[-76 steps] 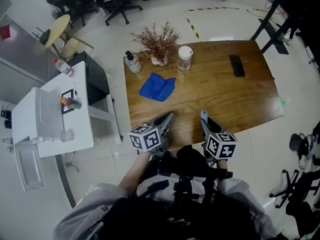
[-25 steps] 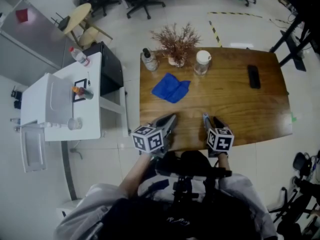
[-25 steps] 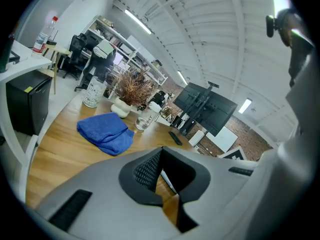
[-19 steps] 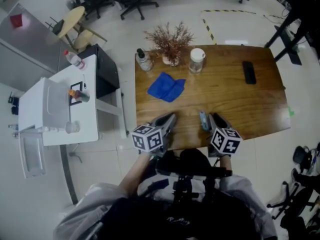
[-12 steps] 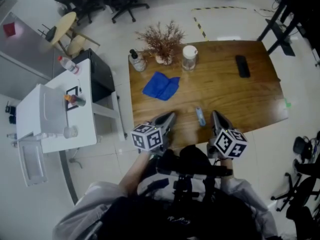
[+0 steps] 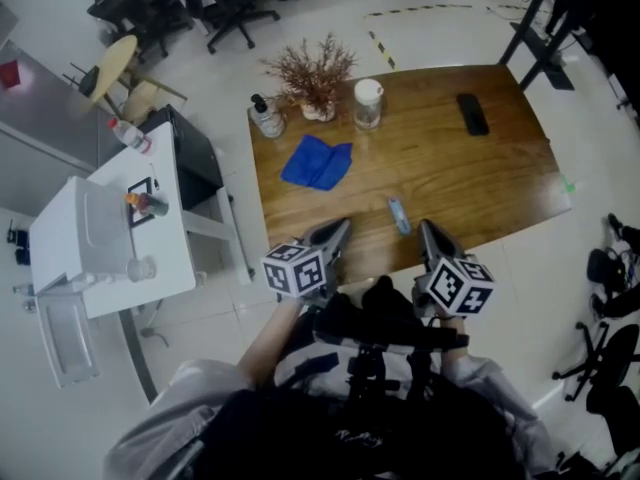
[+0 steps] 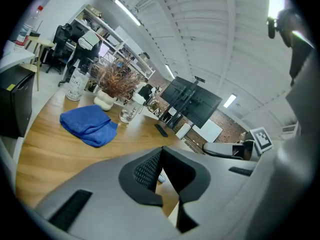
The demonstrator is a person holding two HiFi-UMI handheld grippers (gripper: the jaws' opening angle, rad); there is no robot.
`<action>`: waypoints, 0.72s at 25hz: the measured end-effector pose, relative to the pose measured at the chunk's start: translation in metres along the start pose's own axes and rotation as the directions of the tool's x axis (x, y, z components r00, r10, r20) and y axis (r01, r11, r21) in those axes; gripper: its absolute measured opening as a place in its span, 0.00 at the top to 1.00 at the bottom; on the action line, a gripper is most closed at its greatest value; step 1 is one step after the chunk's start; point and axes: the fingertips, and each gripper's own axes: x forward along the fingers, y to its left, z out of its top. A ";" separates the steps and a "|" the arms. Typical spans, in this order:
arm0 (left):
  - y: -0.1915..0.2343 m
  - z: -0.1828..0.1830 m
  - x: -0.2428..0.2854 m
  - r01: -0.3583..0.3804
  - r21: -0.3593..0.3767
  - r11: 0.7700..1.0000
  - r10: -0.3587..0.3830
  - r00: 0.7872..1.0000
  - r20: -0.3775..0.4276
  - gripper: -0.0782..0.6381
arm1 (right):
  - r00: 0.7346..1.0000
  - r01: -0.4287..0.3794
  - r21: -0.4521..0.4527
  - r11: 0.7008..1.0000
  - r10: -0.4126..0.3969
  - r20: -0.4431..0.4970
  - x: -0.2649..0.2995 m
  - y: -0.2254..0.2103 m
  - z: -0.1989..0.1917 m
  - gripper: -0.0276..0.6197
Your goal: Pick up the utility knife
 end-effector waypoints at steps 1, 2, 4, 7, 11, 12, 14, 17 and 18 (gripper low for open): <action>0.000 -0.001 -0.003 0.002 0.000 1.000 -0.002 1.000 0.001 0.88 | 1.000 0.000 -0.002 1.000 0.000 -0.001 -0.002 0.003 -0.003 0.94; 0.001 -0.002 -0.006 0.003 0.000 1.000 -0.003 1.000 0.003 0.88 | 1.000 -0.001 -0.006 1.000 0.001 -0.003 -0.003 0.005 -0.006 0.94; 0.004 -0.003 -0.013 0.003 0.000 1.000 -0.003 1.000 0.006 0.88 | 1.000 0.001 -0.012 1.000 -0.001 -0.007 -0.004 0.010 -0.012 0.94; 0.005 -0.004 -0.020 0.004 0.001 1.000 -0.004 1.000 0.009 0.88 | 1.000 0.003 -0.019 1.000 -0.003 -0.013 -0.007 0.017 -0.019 0.94; 0.006 -0.007 -0.028 0.005 0.000 1.000 -0.005 1.000 0.008 0.88 | 1.000 0.002 -0.023 1.000 -0.002 -0.022 -0.010 0.022 -0.028 0.94; 0.006 -0.008 -0.029 0.004 -0.001 1.000 -0.004 1.000 0.007 0.88 | 1.000 0.003 -0.023 1.000 -0.003 -0.023 -0.011 0.022 -0.029 0.94; 0.007 -0.009 -0.032 0.003 -0.002 1.000 -0.003 1.000 0.007 0.88 | 1.000 0.004 -0.021 1.000 -0.004 -0.024 -0.012 0.023 -0.032 0.94; 0.007 -0.009 -0.033 0.002 -0.006 1.000 -0.002 1.000 0.009 0.88 | 1.000 0.003 -0.019 1.000 -0.004 -0.023 -0.013 0.024 -0.033 0.94; 0.007 -0.009 -0.033 0.003 -0.007 1.000 -0.003 1.000 0.010 0.88 | 1.000 0.003 -0.019 1.000 -0.003 -0.023 -0.014 0.024 -0.034 0.94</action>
